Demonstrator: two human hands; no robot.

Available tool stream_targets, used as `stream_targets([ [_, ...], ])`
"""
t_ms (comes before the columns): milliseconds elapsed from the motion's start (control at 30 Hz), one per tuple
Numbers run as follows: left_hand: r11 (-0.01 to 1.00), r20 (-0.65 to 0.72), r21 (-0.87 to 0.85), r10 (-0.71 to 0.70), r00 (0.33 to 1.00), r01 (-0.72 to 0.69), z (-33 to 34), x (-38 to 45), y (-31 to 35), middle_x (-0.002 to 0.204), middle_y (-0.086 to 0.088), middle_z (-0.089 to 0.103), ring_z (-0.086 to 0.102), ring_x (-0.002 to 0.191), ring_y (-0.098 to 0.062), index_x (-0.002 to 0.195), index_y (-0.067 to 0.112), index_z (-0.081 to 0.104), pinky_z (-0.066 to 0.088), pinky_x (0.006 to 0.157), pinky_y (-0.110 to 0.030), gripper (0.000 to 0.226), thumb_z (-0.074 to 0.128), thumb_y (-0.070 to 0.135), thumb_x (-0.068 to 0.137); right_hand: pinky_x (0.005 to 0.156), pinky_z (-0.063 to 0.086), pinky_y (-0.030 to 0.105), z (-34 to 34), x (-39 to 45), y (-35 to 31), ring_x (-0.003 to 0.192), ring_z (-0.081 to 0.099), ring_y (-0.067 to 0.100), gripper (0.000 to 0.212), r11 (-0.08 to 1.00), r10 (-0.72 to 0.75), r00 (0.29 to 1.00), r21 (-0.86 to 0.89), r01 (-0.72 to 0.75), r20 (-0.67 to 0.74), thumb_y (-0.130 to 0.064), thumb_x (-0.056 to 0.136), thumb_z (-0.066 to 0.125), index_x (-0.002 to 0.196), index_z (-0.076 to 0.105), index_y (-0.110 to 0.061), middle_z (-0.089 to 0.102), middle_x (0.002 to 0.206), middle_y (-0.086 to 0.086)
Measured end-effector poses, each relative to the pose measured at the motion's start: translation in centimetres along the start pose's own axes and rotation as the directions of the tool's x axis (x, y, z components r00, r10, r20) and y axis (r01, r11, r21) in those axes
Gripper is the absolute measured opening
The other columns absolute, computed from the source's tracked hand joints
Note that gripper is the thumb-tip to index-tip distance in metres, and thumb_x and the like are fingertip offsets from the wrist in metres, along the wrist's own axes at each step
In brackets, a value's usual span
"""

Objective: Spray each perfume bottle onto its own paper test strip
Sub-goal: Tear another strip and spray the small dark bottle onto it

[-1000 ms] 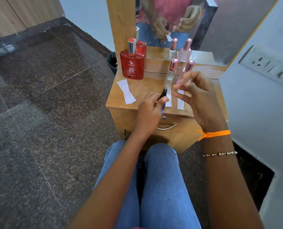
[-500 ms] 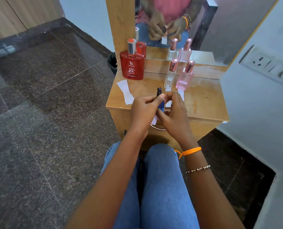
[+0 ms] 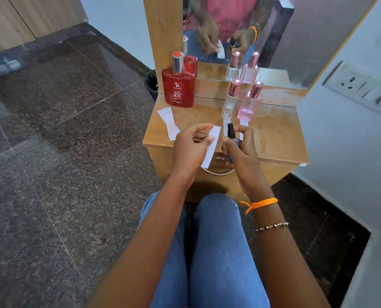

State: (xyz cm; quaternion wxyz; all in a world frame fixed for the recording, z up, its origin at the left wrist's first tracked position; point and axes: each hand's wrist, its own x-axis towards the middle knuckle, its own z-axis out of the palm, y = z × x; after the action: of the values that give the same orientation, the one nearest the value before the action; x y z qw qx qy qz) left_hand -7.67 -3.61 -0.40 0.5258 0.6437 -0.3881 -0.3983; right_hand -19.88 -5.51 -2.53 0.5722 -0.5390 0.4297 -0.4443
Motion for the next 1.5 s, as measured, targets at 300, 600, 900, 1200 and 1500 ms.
stream_targets([
  [300, 1.0, -0.001, -0.02, -0.022, 1.0, 0.022, -0.3, 0.0, 0.2, 0.079, 0.006, 0.064, 0.059, 0.079, -0.003, 0.106, 0.026, 0.058, 0.045, 0.073, -0.021, 0.026, 0.065, 0.012, 0.085, 0.05, 0.037, 0.017, 0.0, -0.3, 0.2, 0.066, 0.046, 0.007, 0.023, 0.988, -0.002, 0.996, 0.153, -0.012, 0.092, -0.026, 0.1, 0.037, 0.098, 0.059, -0.019, 0.051, 0.075, -0.004],
  [600, 0.996, 0.04, -0.073, -0.05, 0.998, 0.053, -0.3, 0.1, 0.4, 0.079, 0.004, 0.067, 0.063, 0.078, -0.005, 0.104, 0.018, 0.063, 0.05, 0.067, -0.016, 0.024, 0.068, 0.008, 0.083, 0.04, 0.034, 0.014, -0.3, -0.4, 0.5, 0.06, 0.046, 0.006, 0.027, 0.833, -0.015, 0.985, 0.547, -0.084, 0.173, -0.015, 0.1, 0.031, 0.119, 0.048, -0.025, 0.049, 0.069, 0.001],
  [900, 0.976, 0.137, -0.142, -0.144, 0.98, 0.164, -0.3, 0.5, 0.4, 0.083, 0.002, 0.068, 0.064, 0.081, -0.006, 0.115, 0.014, 0.065, 0.048, 0.06, -0.007, 0.034, 0.068, 0.005, 0.082, 0.048, 0.044, 0.014, -0.5, 0.0, 0.2, 0.061, 0.056, 0.01, 0.037, 0.991, -0.131, 0.991, 0.027, 0.13, 0.004, 0.0, 0.089, 0.052, 0.112, 0.047, -0.028, 0.057, 0.078, 0.006],
  [1200, 0.938, 0.184, -0.201, -0.247, 0.951, 0.282, -0.7, 0.5, 0.6, 0.103, -0.009, 0.069, 0.064, 0.101, -0.021, 0.111, 0.01, 0.067, 0.052, 0.092, -0.031, 0.032, 0.068, 0.002, 0.08, 0.057, 0.038, 0.028, -1.5, 2.1, -0.7, 0.073, 0.054, 0.029, 0.049, 0.371, -0.517, 0.844, -0.852, 0.37, 0.142, 0.005, 0.076, 0.058, 0.12, 0.052, -0.016, 0.058, 0.083, 0.003],
  [1500, 0.906, 0.2, -0.249, -0.299, 0.933, 0.343, -0.8, 0.8, 0.5, 0.095, -0.005, 0.071, 0.066, 0.095, -0.019, 0.103, 0.009, 0.07, 0.054, 0.086, -0.029, 0.024, 0.066, -0.001, 0.081, 0.05, 0.034, 0.026, -2.6, 3.3, -1.2, 0.08, 0.054, 0.03, 0.043, 0.149, -0.455, 0.817, -0.875, 0.461, 0.354, 0.001, 0.082, 0.055, 0.121, 0.051, -0.016, 0.068, 0.101, 0.004],
])
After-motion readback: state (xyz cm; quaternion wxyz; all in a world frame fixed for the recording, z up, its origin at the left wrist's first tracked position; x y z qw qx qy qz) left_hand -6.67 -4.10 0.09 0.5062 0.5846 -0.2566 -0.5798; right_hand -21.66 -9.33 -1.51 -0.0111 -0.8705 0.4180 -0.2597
